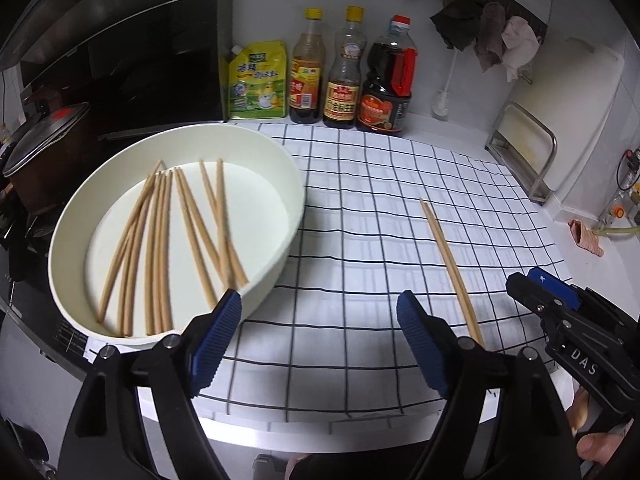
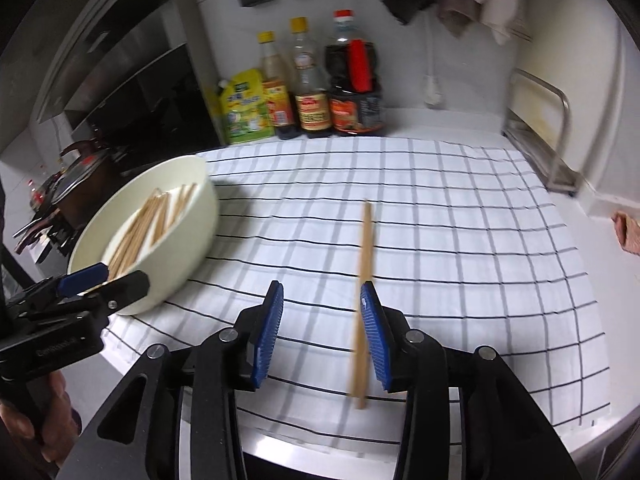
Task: Organize utensils
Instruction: 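Move both open tools back to the last chopsticks on the cloth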
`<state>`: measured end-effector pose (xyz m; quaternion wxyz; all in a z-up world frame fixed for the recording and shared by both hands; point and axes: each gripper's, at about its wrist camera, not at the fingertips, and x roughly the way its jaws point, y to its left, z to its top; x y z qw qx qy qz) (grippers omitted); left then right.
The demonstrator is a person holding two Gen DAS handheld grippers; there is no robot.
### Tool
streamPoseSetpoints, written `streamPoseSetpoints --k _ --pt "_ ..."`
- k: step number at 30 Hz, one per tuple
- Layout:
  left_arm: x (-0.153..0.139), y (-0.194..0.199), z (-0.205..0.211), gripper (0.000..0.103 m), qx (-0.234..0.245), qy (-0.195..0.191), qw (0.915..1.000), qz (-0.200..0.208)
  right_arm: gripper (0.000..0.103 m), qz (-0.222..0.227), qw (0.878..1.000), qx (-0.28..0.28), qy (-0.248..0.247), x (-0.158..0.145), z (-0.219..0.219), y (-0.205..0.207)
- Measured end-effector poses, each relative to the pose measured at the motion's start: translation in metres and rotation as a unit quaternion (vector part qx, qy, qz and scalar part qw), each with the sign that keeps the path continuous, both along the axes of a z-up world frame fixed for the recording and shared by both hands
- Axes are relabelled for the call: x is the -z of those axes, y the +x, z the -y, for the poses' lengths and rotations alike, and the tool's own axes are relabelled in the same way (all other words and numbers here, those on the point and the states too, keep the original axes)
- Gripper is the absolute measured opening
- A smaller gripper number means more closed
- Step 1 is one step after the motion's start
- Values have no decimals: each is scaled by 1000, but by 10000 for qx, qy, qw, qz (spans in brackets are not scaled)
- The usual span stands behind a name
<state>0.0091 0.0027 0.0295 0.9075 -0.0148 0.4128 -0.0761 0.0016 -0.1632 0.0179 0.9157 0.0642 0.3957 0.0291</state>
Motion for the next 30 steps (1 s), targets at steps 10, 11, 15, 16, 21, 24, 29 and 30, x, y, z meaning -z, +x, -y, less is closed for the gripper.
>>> streamPoseSetpoints --k 10,11,15,16,21,24,29,30 --pt "12 10 38 84 167 -47 9998 -135 46 -407 9988 54 -261 33 22 19" --pt "14 11 41 84 179 -54 9997 -157 46 -450 9986 51 -278 37 22 21" --pt "22 17 47 84 212 6 9995 -252 46 -626 9973 81 -376 51 23 30" --pt "24 18 48 84 217 8 9994 -277 46 -676 9970 74 -377 54 23 34" --pt "32 26 48 84 185 27 9992 -367 46 -783 9959 30 -454 66 20 43" --pt "35 28 48 84 165 32 9991 -395 45 -850 9951 45 -503 72 20 47" --pt "39 32 47 84 131 22 9989 -445 45 -885 9942 7 -608 76 20 50" --pt "40 33 48 84 129 19 9989 -451 45 -880 9942 -7 -622 77 19 50"
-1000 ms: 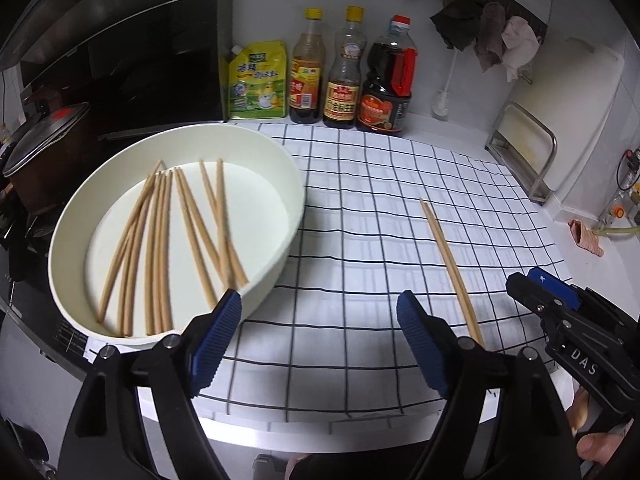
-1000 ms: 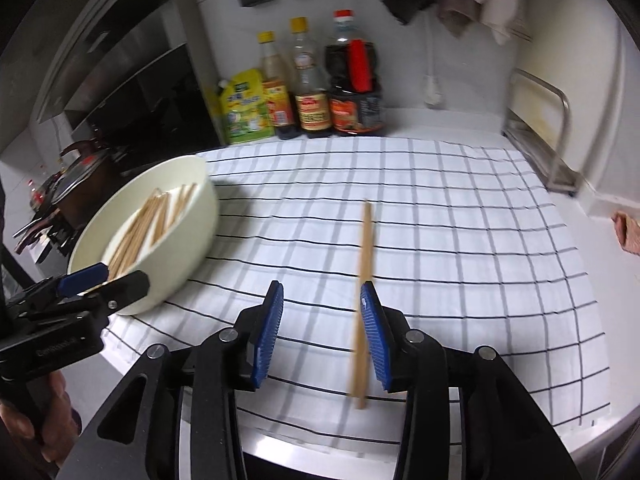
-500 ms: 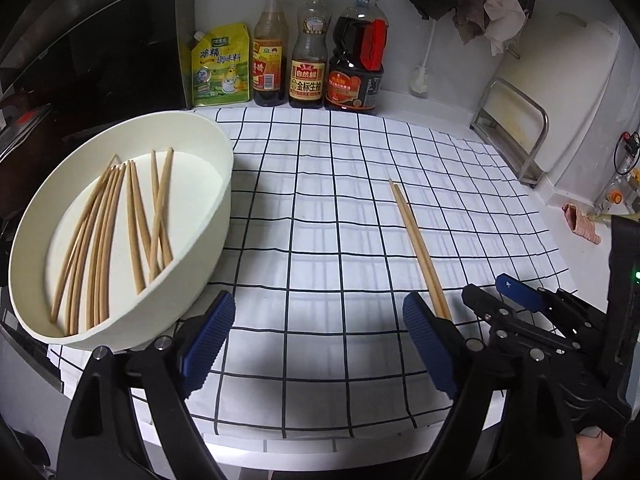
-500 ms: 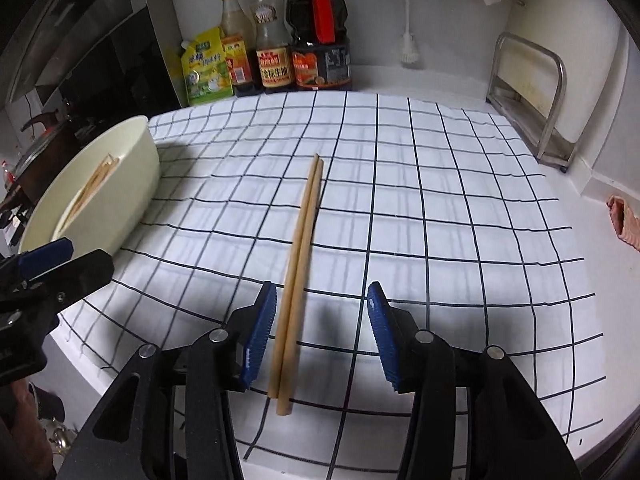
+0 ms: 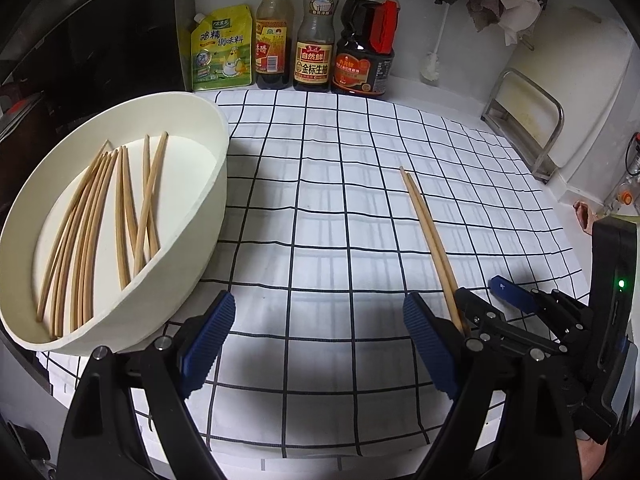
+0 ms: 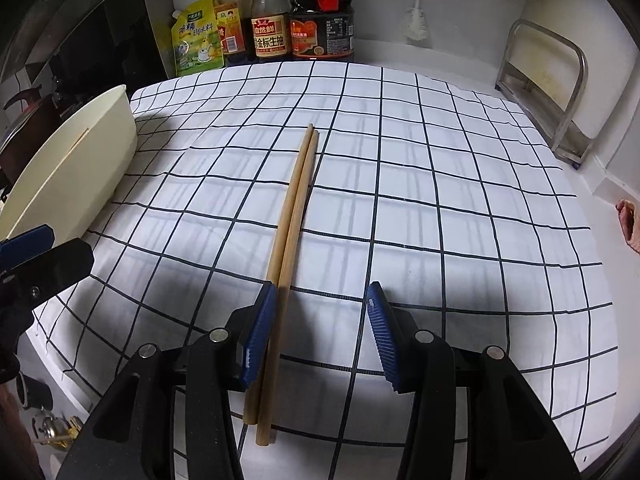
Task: Organize utensils
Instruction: 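Move both open tools back to the last chopsticks on the cloth, then grasp a chopstick with the right tool while the left tool grasps another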
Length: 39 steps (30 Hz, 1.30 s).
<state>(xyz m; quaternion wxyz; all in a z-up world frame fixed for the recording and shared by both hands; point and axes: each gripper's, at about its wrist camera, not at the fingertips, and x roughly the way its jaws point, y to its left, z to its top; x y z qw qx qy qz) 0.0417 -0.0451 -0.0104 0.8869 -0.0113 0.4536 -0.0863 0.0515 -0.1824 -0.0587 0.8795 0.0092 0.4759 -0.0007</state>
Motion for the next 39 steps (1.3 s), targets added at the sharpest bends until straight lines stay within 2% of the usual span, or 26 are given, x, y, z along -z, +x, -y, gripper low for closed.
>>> streamPoseSetpoints --k 5,7,9,12,24,31,39 --pt "1 1 3 84 24 5 10000 1 44 24 9999 -69 -110 1 -4 -1" --pt "2 1 5 84 20 -6 10000 1 34 -22 9997 -128 -184 4 -7 1" --pt "3 3 7 84 24 -4 10000 -16 29 23 9997 -154 -189 4 -8 1" --pt "3 3 14 84 46 10 10000 -17 7 50 9998 -93 -183 4 -4 1" --pt "23 12 61 84 251 34 9995 -195 6 134 9989 323 307 4 43 -10" --pt "36 30 80 84 191 121 9992 -330 6 173 9968 629 466 4 75 -19" --pt "49 41 92 84 147 348 9987 -347 7 155 9965 639 526 4 83 -19"
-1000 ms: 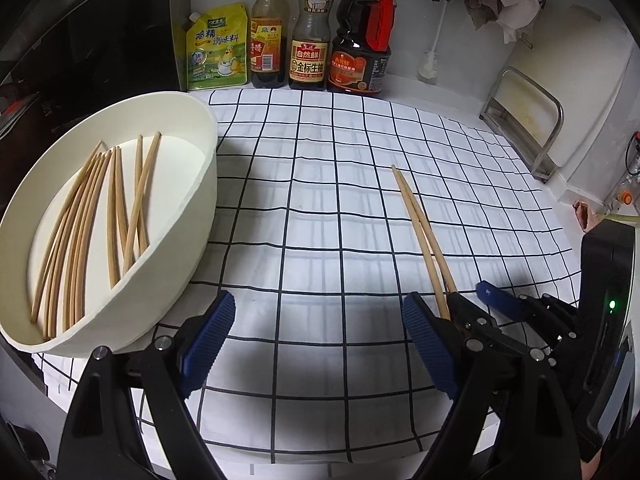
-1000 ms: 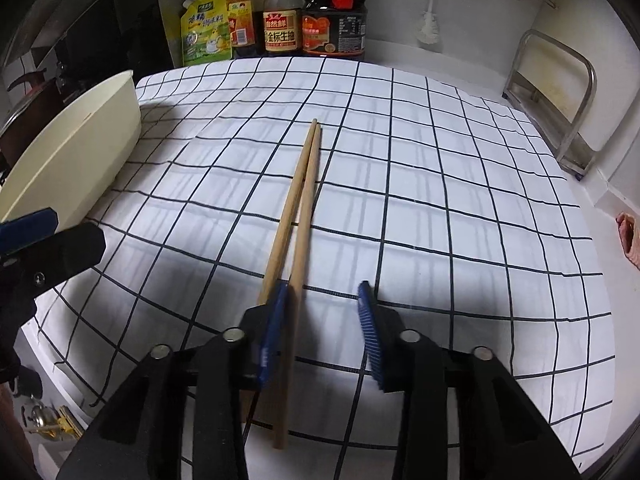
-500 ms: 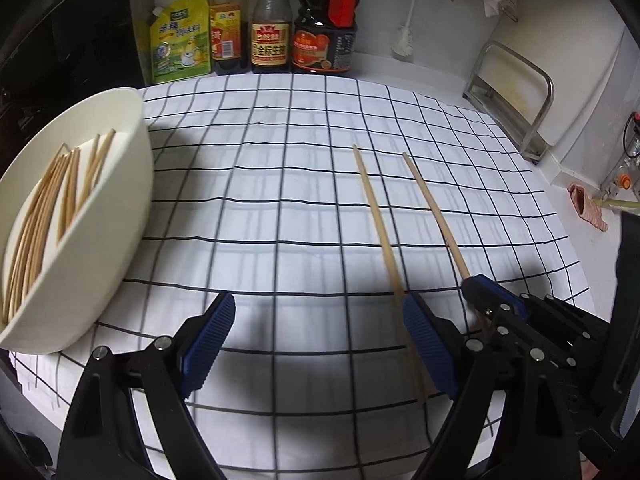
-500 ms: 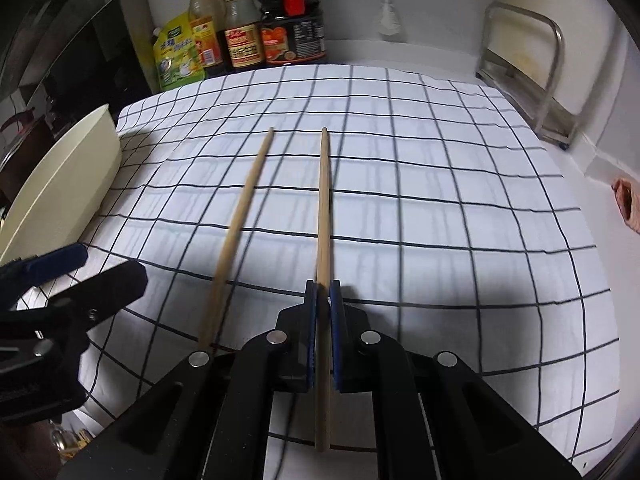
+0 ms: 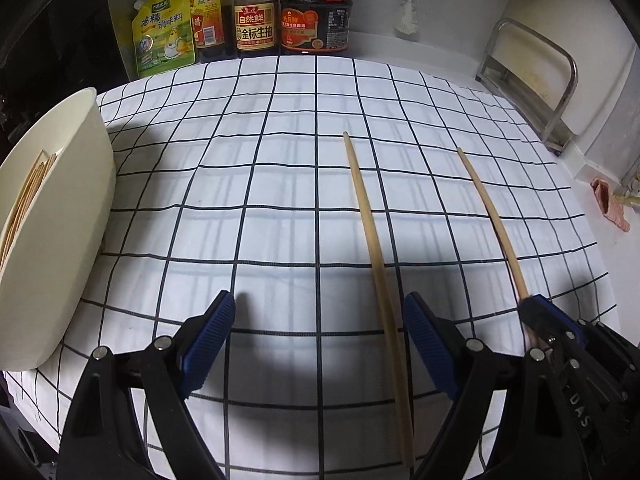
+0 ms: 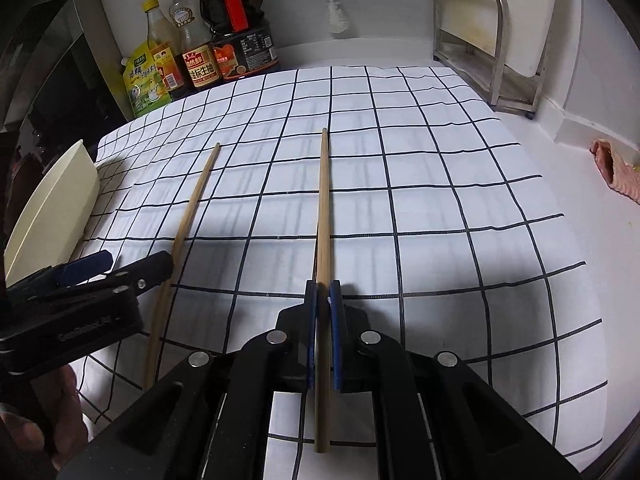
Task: Organize utensils
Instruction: 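Grasp a chopstick with the right tool while the left tool grasps another, then carry both chopsticks into the white bowl and open both tools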
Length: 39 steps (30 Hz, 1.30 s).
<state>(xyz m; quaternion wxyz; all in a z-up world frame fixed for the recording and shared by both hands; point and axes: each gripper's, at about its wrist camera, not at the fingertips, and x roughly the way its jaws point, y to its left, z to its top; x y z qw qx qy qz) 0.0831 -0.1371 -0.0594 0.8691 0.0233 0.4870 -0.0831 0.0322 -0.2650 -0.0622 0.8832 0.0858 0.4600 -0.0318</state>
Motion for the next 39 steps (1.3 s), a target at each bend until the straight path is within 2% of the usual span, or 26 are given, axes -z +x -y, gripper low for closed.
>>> streamPoseSetpoints --k 5,6,8,9,10,15,17,19,20,22,23,24,25,26,34,39 --pt "4 1 4 84 -31 130 9999 37 10 -22 9999 15 -104 0 0 2" --pt "4 3 4 84 -43 160 9998 51 15 -27 9999 -33 -145 0 -2 3" --pt "4 3 5 86 -75 190 9998 77 32 -31 9997 -95 -236 -1 -6 5" --pt "5 3 6 90 -77 185 9998 65 47 -15 9993 -64 -365 -1 -8 6" --pt "5 3 7 90 -66 215 9997 64 47 -23 9991 -53 -425 -1 -8 7" --pt "5 1 11 90 0 333 9993 145 47 -13 9986 -50 -532 1 -6 10" --pt "5 1 11 84 56 280 9995 167 44 -1 9983 -19 -588 2 -7 10" --pt "3 -1 14 69 172 275 9992 218 33 20 9978 12 -669 2 -7 10" --pt "2 -3 16 65 233 269 9991 234 32 38 9977 2 -679 2 -8 10" --pt "1 -6 21 49 340 228 9989 247 25 82 9973 -44 -722 3 -10 9" --pt "0 -7 23 44 381 216 9987 257 21 89 9973 -72 -730 3 -12 9" --pt "-1 -8 25 31 411 229 9985 273 10 85 9972 -86 -740 2 -13 9" --pt "-1 -10 27 16 434 251 9984 278 6 80 9973 -71 -729 2 -13 8" --pt "-1 -10 27 8 478 199 9983 249 6 88 9976 -49 -682 2 -12 8" --pt "-4 -13 13 7 469 -105 9988 115 6 128 9998 53 -118 -3 -6 4" --pt "-22 -20 -7 7 443 -354 9982 202 6 297 9995 8 62 -22 -19 -3"
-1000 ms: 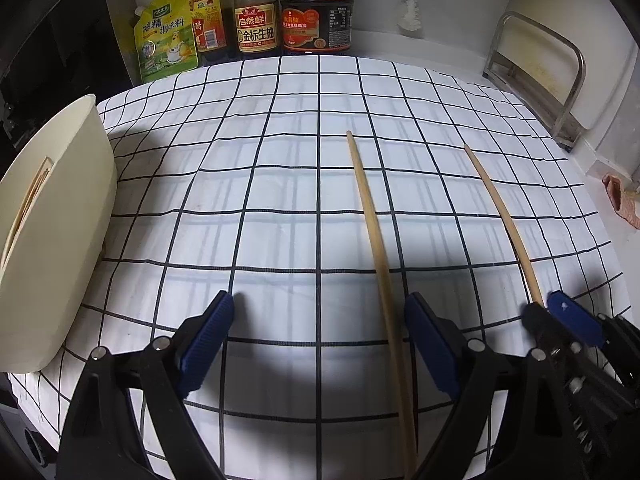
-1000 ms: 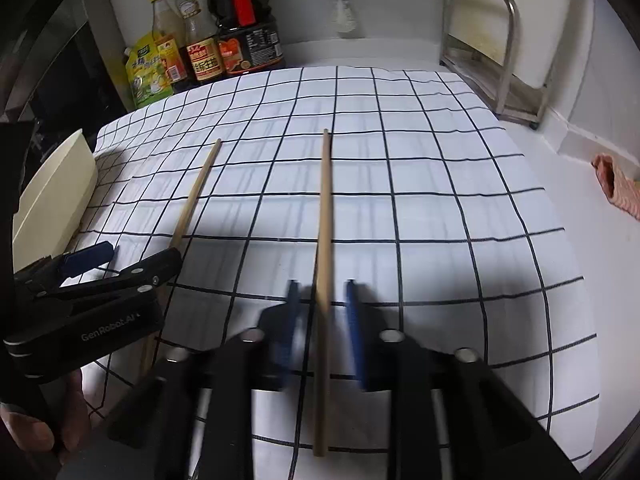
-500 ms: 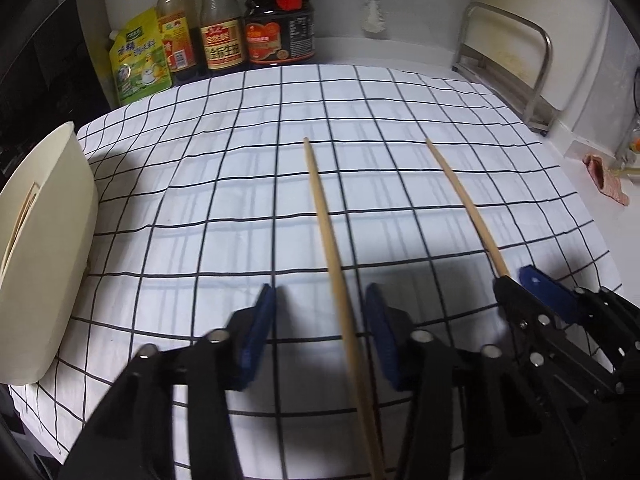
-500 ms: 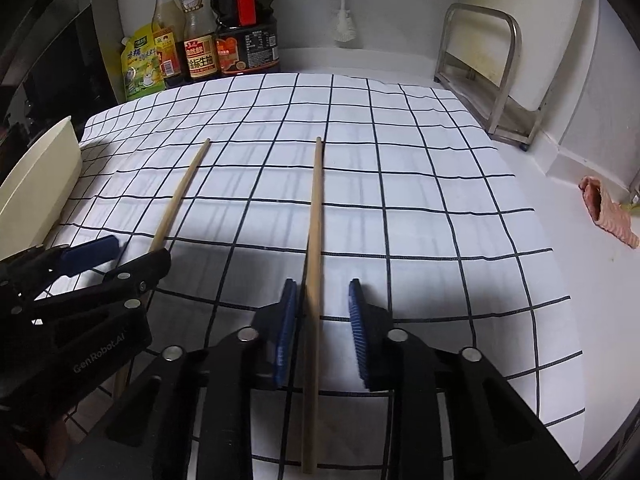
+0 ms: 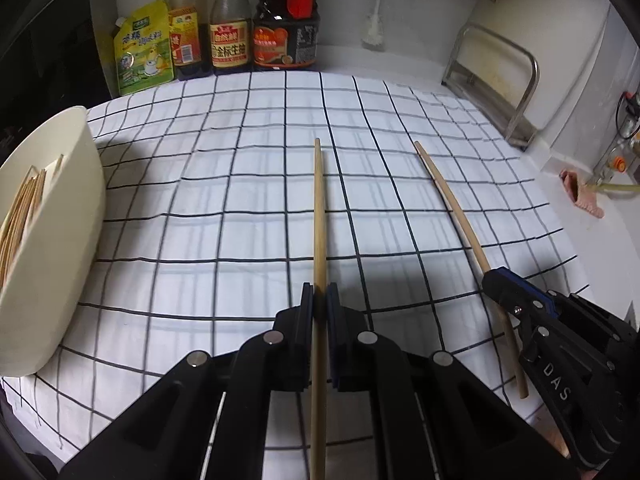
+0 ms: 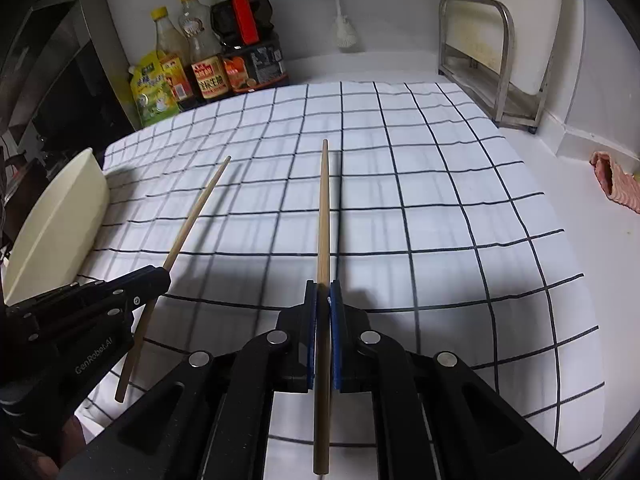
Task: Organize utensils
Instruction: 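Carry both chopsticks into the white bowl and open both tools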
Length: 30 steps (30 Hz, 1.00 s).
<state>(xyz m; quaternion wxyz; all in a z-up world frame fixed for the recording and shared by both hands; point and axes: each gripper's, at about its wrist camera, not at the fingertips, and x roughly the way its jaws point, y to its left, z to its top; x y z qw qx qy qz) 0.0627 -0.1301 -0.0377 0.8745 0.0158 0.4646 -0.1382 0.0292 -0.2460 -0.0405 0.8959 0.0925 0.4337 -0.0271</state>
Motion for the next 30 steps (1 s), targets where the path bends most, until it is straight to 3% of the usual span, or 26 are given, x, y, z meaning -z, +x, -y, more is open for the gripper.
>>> streamPoseSetpoints --k 6,17,20,25,30 --pt "-41 -5 -46 7 -186 -246 9990 337 6 379 9989 -211 195 -35 -28 4" --pt "-100 1 -165 7 -954 -321 9903 957 6 908 9846 -1436 415 -84 -159 60" --pt "-102 7 -203 7 -1276 -206 9865 1009 6 825 9802 -1725 515 -82 -194 83" --pt "-84 20 -256 7 -1709 -13 9824 761 6 555 9739 -2133 541 -68 -246 112" --pt "-66 27 -281 7 -1859 47 9809 569 6 256 9685 -2414 551 -52 -285 127"
